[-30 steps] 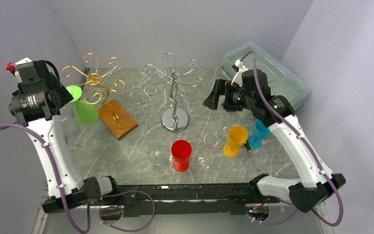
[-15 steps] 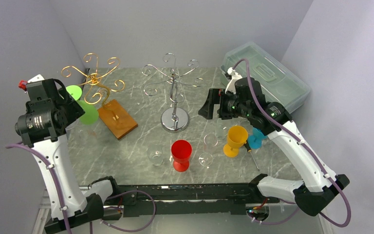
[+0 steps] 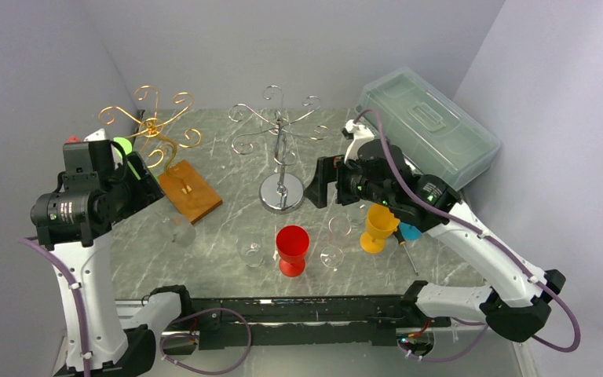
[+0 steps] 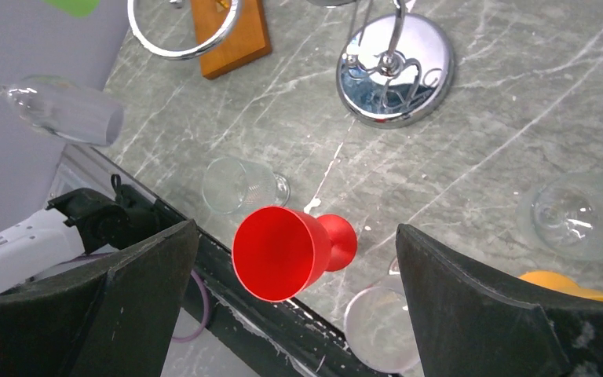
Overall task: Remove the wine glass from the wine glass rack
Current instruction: Place the wine glass at the center of the board.
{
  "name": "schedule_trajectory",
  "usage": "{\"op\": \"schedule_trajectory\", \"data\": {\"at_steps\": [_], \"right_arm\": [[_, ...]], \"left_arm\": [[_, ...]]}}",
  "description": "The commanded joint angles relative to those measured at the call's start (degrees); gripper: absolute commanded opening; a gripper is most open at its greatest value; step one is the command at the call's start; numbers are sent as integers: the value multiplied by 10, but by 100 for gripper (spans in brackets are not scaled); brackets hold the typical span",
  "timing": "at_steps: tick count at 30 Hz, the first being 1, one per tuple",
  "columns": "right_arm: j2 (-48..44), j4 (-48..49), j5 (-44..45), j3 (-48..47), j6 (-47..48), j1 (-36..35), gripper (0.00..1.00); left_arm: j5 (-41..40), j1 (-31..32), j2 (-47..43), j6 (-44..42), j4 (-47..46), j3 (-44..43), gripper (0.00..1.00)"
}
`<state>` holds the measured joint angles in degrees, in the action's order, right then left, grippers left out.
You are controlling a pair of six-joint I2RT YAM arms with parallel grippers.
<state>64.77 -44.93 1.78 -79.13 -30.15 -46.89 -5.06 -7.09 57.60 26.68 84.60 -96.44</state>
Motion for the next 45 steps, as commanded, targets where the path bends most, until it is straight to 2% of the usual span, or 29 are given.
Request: {"op": "schedule_trajectory", "data": {"at_steps": [1,8,14,20,26,30,45], "right_arm": [[10,55,63,-28,13,-52,100],[55,143,113,-52,57,-166,100],[102,307,136,-33,139,-251,98],[186,418,102,-48,203,-282,88],[241,509,103,-59,266,-313,78],[265,540,105,-66,281,-321,71],[346,547,140,-130,287,-329,63]], "left_arm": [[43,30,1,14,5,-18,37],[58,67,17,15,13,-36,38],[74,98,19,20,13,-22,38],[88,110,30,22,20,-45,39],[98,113,36,26,28,-67,39],[100,114,37,26,29,-69,39],[119,114,32,31,36,-87,39]]}}
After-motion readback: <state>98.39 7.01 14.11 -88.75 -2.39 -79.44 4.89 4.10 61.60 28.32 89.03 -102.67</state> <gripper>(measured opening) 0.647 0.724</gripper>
